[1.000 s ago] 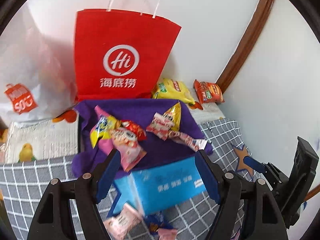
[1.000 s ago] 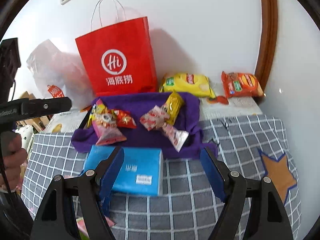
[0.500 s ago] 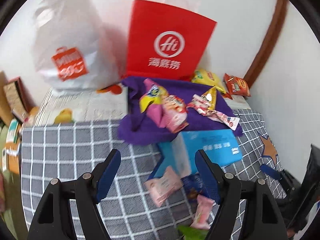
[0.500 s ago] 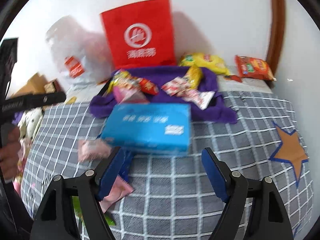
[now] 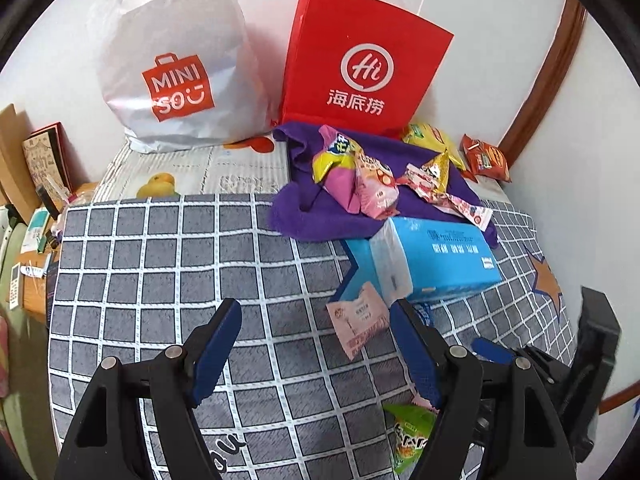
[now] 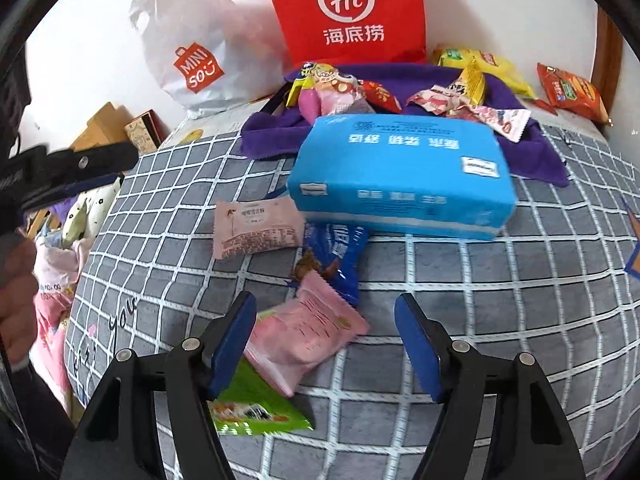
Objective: Organize snacks
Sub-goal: 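Grasp pink peach candy packet with right tool while left tool approaches beige packet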
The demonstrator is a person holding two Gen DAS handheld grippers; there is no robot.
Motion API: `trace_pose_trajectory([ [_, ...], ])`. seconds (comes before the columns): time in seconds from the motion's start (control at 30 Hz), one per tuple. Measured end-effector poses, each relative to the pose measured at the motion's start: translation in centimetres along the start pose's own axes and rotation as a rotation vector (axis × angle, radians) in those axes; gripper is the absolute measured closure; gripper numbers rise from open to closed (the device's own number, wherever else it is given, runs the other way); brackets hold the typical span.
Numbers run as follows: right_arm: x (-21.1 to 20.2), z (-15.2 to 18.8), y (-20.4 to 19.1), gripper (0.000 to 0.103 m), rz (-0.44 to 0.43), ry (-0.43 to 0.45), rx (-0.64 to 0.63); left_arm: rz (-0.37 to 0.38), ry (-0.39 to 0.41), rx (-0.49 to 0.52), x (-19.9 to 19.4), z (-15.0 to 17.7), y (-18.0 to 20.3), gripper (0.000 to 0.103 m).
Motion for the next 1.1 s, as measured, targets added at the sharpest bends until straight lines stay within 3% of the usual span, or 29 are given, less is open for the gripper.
trace_pose_trajectory([
  [0.13,1.8,-0.3,-0.3,0.031,0.033,-0.023,0.012,0.009,-0.005,0.009,0.2,0.2,0.2,0.028],
  [0.23,2.8,0.0,-0.2,0.037,0.082,-0.06,-0.029,0.015,-0.009,0.016,0.4,0.2,0.3,0.028],
  [0.4,2.6,1.0,2.0,0.037,0.137,-0.096,-0.054,0.029,-0.012,0.018,0.7,0.5,0.5,0.028],
  [0.67,1.1,2.5,5.3,0.037,0.124,-0.099,-0.001,0.046,-0.038,0.021,1.7,1.2,1.0,0.028],
  [0.9,0.7,3.8,4.2,0.037,0.114,-0.077,-0.042,0.041,-0.05,0.037,2.2,1.5,1.6,0.028],
  [0.93,0.7,3.9,4.0,0.041,0.125,-0.073,-0.056,0.037,-0.053,0.04,2.4,1.5,1.7,0.028],
  [1.0,0.7,4.1,4.0,0.059,0.171,-0.057,-0.095,0.026,-0.057,0.052,2.7,1.6,2.0,0.028],
  [1.1,0.2,4.1,4.5,0.062,0.173,-0.041,-0.097,0.002,-0.065,0.078,3.6,1.7,2.4,0.028],
])
Point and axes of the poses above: each gripper's, at about its wrist camera, not at the fingertips, and x roughly the way its jaws point, y to its right, z to its underside, the point moved 6 cm from there along x, roughly the way its jaws point, and after that the axes turned 3 degrees about x, right-handed, at the moved point
